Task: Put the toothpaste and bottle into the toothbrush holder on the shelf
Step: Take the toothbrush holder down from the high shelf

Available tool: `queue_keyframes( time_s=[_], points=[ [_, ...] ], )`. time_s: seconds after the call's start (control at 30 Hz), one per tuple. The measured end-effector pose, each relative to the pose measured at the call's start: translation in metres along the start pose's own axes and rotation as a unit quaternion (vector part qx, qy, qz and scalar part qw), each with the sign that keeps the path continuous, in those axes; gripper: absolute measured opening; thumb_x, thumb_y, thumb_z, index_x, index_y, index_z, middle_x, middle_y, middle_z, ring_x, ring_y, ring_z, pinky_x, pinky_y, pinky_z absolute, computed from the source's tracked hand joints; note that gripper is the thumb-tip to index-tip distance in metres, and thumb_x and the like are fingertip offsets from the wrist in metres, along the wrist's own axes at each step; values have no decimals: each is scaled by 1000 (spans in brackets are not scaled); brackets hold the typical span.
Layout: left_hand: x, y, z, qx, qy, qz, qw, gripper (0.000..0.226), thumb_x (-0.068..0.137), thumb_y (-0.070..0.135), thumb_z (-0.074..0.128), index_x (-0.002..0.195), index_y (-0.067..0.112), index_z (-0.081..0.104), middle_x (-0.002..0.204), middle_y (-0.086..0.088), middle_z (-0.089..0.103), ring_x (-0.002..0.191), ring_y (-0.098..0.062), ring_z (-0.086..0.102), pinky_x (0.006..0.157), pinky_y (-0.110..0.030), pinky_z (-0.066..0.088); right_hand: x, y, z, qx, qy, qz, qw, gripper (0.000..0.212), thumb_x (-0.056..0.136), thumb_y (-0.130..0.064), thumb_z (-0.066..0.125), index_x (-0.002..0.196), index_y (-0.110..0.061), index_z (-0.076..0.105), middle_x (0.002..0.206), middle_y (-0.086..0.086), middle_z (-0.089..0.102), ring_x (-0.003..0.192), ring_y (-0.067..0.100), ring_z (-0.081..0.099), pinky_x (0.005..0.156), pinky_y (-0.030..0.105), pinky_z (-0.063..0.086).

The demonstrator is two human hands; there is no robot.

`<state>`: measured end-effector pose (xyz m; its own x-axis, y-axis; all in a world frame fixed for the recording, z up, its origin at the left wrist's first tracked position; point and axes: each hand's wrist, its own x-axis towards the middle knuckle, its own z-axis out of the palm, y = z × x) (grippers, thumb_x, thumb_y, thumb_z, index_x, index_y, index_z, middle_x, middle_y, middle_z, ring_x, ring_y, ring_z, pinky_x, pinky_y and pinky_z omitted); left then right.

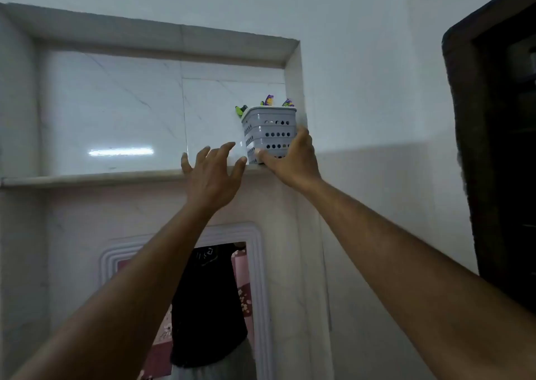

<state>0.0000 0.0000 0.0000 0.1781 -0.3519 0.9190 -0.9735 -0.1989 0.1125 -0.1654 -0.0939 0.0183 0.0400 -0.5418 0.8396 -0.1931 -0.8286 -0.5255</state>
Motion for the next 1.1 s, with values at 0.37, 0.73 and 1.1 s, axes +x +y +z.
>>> queue_keyframes(
  time_s=[0.37,0.73,1.1],
  points=[
    [-2,-2,11,13,41,-12,999,60,106,69,36,151,33,57,151,5,64,150,-23,47,131,-53,10,6,-1,1,19,67,28,997,130,58,-70,94,158,-12,35,148,8,54,136,31,56,106,50,58],
    [-23,9,-2,-37,75,-3,996,52,106,64,45,146,35,59,151,9,62,146,-21,51,130,-53,19,-27,-15,-25,141,114,6,983,120,53,-71,97,149,-23,43,141,-6,63,126,20,68,102,47,62],
    [-149,10,-13,-138,-9,-3,990,57,104,64,49,151,32,53,152,6,59,141,-15,52,120,-54,39,-164,41,-40,242,62,54,967,114,56,-64,99,148,-25,45,139,-8,67,119,8,74,95,37,67]
  ],
)
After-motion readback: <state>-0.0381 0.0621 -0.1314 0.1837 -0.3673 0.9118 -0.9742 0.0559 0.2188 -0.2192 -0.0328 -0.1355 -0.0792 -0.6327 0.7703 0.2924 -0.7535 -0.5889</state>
